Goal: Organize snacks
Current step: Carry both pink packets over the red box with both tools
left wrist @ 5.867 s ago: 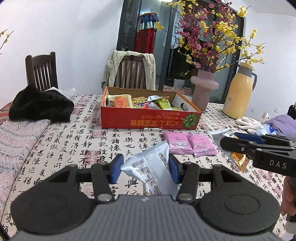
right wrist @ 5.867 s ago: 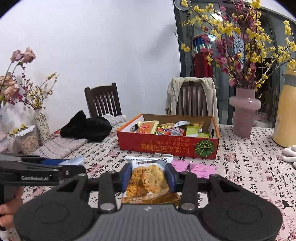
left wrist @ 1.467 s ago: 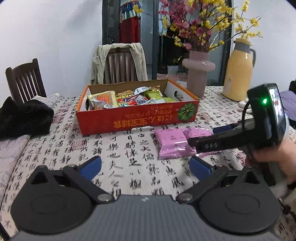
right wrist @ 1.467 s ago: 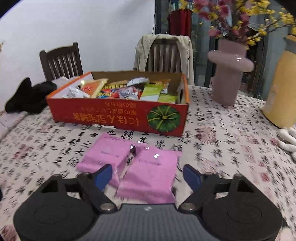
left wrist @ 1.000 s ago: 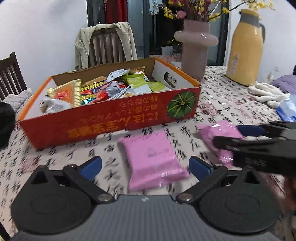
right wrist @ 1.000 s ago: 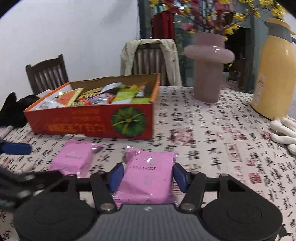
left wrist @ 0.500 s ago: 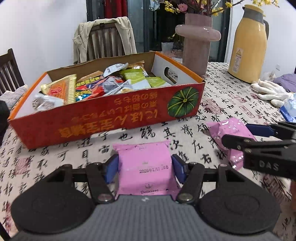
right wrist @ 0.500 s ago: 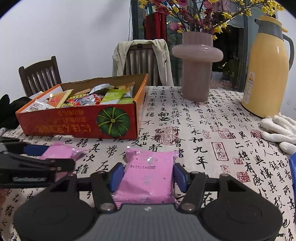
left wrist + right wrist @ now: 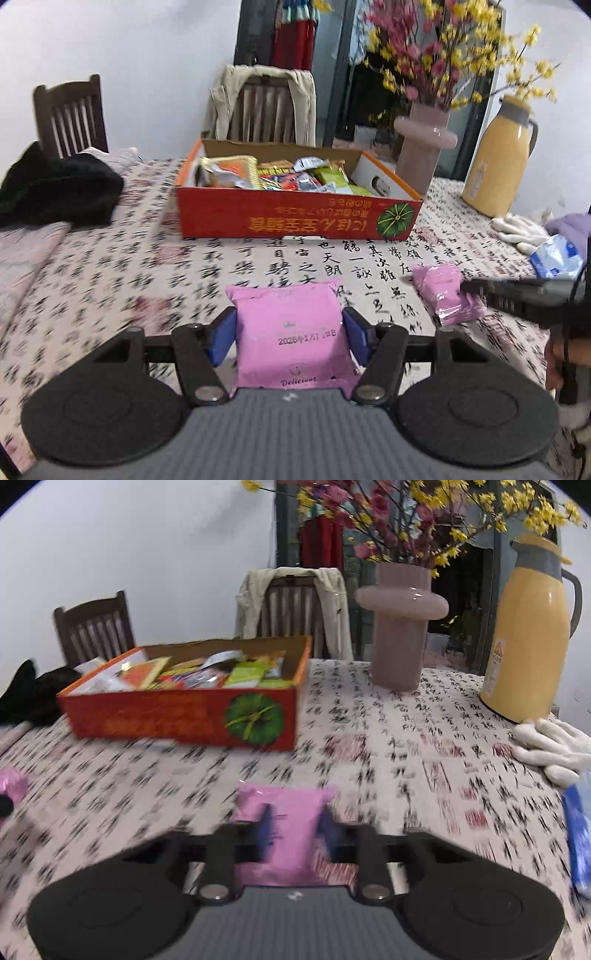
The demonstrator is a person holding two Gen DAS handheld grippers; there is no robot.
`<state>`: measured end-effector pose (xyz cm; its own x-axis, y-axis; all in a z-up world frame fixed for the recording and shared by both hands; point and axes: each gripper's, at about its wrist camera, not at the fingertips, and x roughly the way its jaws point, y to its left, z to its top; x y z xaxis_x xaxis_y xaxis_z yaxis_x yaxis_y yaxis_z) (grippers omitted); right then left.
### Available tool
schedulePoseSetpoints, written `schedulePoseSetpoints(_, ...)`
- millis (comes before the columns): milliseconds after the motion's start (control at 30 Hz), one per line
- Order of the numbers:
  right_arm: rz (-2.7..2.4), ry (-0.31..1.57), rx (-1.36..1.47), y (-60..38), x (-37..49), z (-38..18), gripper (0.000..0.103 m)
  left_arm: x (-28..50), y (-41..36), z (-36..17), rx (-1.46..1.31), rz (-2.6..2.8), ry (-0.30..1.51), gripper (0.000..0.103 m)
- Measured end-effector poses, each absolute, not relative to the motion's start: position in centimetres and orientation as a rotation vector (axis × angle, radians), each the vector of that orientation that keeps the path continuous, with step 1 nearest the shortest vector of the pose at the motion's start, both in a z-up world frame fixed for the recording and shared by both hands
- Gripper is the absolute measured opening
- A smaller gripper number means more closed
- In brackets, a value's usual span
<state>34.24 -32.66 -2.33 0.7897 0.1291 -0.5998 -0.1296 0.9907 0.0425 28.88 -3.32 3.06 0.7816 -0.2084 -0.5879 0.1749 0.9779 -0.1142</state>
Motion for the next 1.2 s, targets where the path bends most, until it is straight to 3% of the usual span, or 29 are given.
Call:
schedulePoseSetpoints(133,0.153,0.644,-0.002,-32.0,29.9,-2.6,0.015,26.2,-1.7,3.1,-0.089,-0.216,0.632,0.062)
schedulePoseSetpoints(167,0.168,0.625,0.001,-32.0,29.2,-2.5,0.023,25.7,-1.4,3.0,-0.099,-0.222,0.634,0.062)
schedulePoseSetpoints(200,0.173,0.617,-0.007,-32.0,28.9,-2.2,0.041,25.4,-1.3,2.9,-0.104,-0.224,0.638,0.062)
schedulePoseSetpoints(300,0.165,0.582,-0.003,-32.1,30.3,-1.0,0.077,24.8,-1.1,2.7,-0.115,-0.221,0.641,0.062)
schedulePoseSetpoints(367,0.167,0.606,0.010,-32.1,32.9,-1.3,0.084,24.3,-0.9,2.9,-0.132,-0.226,0.632,0.062)
schedulePoseSetpoints(467,0.159,0.738,0.056,-31.9,37.4,-3.2,0.080,23.6,-0.3,3.0,-0.151,-0.213,0.620,0.062)
schedulePoseSetpoints(600,0.126,0.734,-0.005,-30.3,38.3,-3.9,0.076,23.5,0.7,2.8,-0.167,-0.173,0.633,0.062)
schedulePoseSetpoints(667,0.152,0.718,-0.010,-29.9,37.6,-3.9,0.061,23.6,0.9,2.6,-0.176,-0.166,0.643,0.062)
schedulePoseSetpoints(1067,0.209,0.662,0.084,-33.1,19.6,-1.4,0.061,23.1,-1.4,2.4,-0.140,-0.249,0.656,0.062)
schedulePoseSetpoints(1200,0.148,0.642,0.107,-35.2,17.1,0.3,0.061,23.9,-2.6,2.8,-0.108,-0.283,0.647,0.062)
